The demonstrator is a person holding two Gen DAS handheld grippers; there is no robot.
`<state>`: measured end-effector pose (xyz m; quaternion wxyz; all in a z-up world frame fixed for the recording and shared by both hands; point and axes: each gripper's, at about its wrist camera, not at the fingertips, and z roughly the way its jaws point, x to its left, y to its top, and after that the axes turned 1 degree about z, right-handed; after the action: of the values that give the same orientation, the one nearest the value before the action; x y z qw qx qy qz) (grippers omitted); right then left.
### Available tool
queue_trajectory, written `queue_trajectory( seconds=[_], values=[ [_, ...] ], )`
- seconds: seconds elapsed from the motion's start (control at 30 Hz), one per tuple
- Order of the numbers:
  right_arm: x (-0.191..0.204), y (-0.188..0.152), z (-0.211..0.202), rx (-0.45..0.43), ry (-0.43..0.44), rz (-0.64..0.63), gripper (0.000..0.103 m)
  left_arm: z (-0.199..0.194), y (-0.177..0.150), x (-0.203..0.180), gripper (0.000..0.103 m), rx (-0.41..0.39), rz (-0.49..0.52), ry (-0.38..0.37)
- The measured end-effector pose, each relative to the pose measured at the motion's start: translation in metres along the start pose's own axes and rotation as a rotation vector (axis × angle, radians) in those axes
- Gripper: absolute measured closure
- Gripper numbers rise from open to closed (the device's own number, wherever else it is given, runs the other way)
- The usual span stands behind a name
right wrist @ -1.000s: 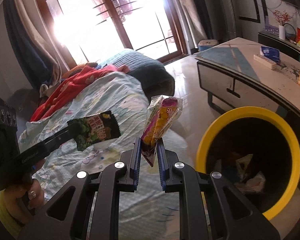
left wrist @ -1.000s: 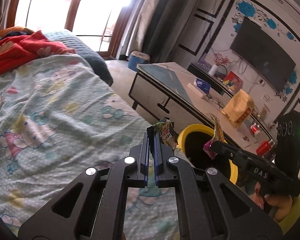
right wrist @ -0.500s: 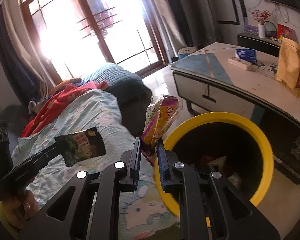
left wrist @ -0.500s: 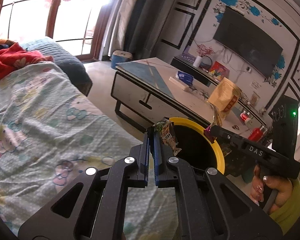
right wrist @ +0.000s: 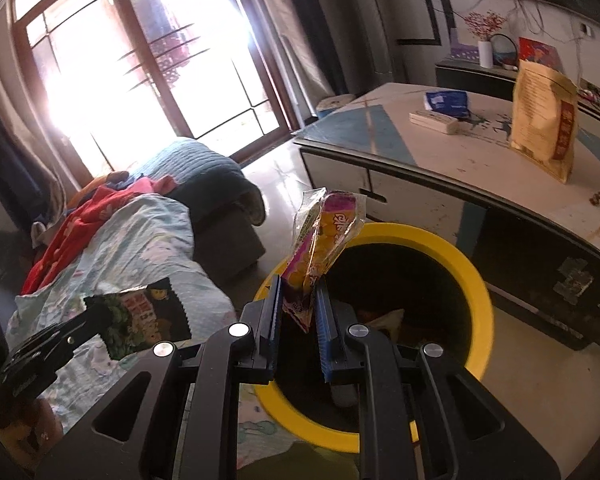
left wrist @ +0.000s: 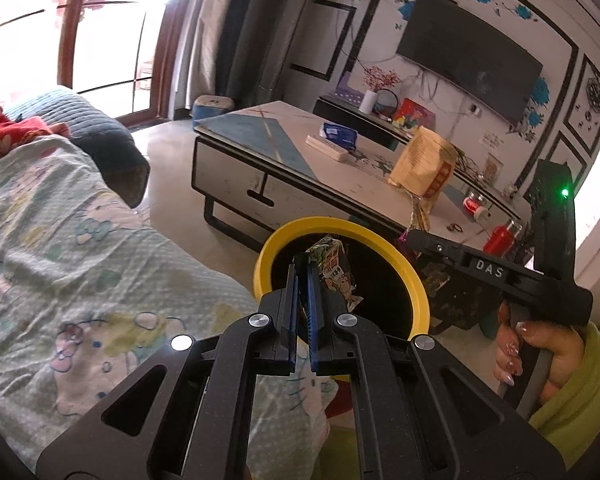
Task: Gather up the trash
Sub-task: 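Carry the green bag and yellow-pink wrapper in both tools over the bin, then open the left tool over the bin while the right tool releases the wrapper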
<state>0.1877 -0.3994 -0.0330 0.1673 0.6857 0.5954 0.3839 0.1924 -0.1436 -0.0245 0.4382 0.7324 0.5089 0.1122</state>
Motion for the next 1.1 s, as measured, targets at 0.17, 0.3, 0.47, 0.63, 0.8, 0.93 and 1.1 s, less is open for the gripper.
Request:
queue_trajectory(
  seconds=[0.17, 0.3, 0.47, 0.63, 0.8, 0.93, 1.1],
  values=[
    [-0.016, -0.002, 0.001, 0.020, -0.030, 0.000, 0.087, 0.014, -0.004, -0.010, 0.102, 0.027, 0.024, -0.013],
    [-0.028, -0.006, 0.005, 0.043, -0.041, 0.013, 0.087, 0.025, -0.008, -0.018, 0.102, 0.050, 0.038, -0.025],
    [-0.041, -0.009, 0.011, 0.075, -0.045, 0.033, 0.086, 0.040, -0.013, -0.028, 0.102, 0.082, 0.060, -0.038],
    [-0.053, -0.012, 0.017, 0.101, -0.044, 0.058, 0.085, 0.055, -0.016, -0.034, 0.102, 0.113, 0.071, -0.049],
    [-0.060, -0.015, 0.023, 0.121, -0.042, 0.072, 0.084, 0.068, -0.017, -0.037, 0.102, 0.138, 0.075, -0.059],
    [-0.061, -0.015, 0.027, 0.133, -0.041, 0.075, 0.083, 0.075, -0.016, -0.037, 0.102, 0.153, 0.073, -0.060],
    [-0.063, -0.016, 0.027, 0.132, -0.046, 0.079, 0.073, 0.083, -0.014, -0.035, 0.087, 0.172, 0.071, -0.059]
  ],
)
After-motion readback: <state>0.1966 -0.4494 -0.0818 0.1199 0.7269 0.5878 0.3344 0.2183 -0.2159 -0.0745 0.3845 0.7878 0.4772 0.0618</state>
